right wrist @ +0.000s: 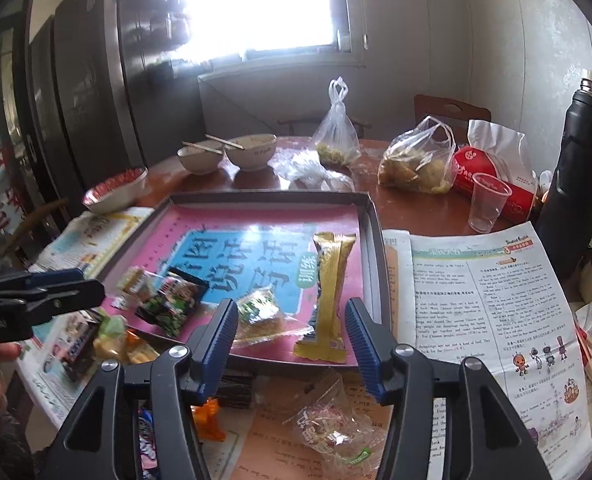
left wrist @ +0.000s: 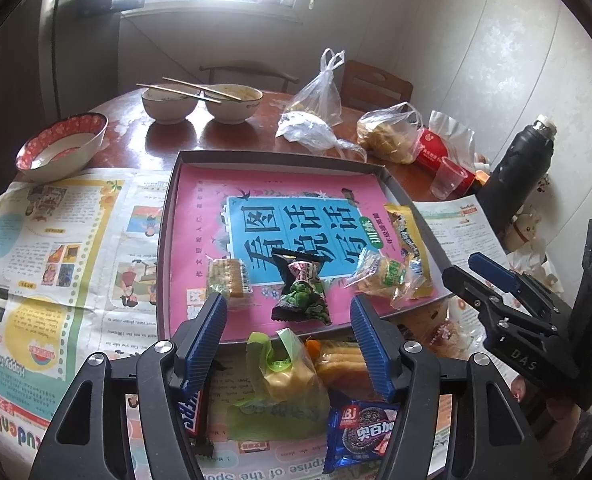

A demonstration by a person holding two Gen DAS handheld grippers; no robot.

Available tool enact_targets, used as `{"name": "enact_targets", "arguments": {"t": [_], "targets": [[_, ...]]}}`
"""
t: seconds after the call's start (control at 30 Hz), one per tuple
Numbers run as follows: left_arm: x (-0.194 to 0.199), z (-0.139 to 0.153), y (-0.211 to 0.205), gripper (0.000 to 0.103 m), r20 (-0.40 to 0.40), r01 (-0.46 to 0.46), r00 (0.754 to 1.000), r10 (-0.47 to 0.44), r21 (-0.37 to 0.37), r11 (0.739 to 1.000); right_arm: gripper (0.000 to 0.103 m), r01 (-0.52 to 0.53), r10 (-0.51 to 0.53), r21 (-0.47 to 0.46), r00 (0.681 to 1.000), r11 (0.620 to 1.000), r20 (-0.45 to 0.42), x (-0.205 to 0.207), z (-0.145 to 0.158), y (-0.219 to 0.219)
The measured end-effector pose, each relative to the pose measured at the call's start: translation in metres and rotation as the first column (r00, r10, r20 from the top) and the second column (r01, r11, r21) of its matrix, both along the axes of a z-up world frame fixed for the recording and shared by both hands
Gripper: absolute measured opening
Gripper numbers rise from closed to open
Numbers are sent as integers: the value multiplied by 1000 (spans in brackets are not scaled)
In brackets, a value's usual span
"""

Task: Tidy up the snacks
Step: 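Move both open grippers back from the tray toward the snacks on the table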

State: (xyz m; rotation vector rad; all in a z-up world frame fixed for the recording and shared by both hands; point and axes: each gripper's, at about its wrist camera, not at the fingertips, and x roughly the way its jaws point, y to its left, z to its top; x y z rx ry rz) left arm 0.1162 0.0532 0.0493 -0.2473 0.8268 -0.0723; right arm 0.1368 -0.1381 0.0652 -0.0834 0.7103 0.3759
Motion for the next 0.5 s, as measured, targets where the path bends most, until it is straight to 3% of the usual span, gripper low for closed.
{"name": "enact_targets", "arguments": {"t": [0.5], "targets": [[-13, 11, 6, 70, 24, -17, 1000, 17, -11, 1000, 66, -32, 29, 62, 999, 998, 45, -18, 22, -6]]}}
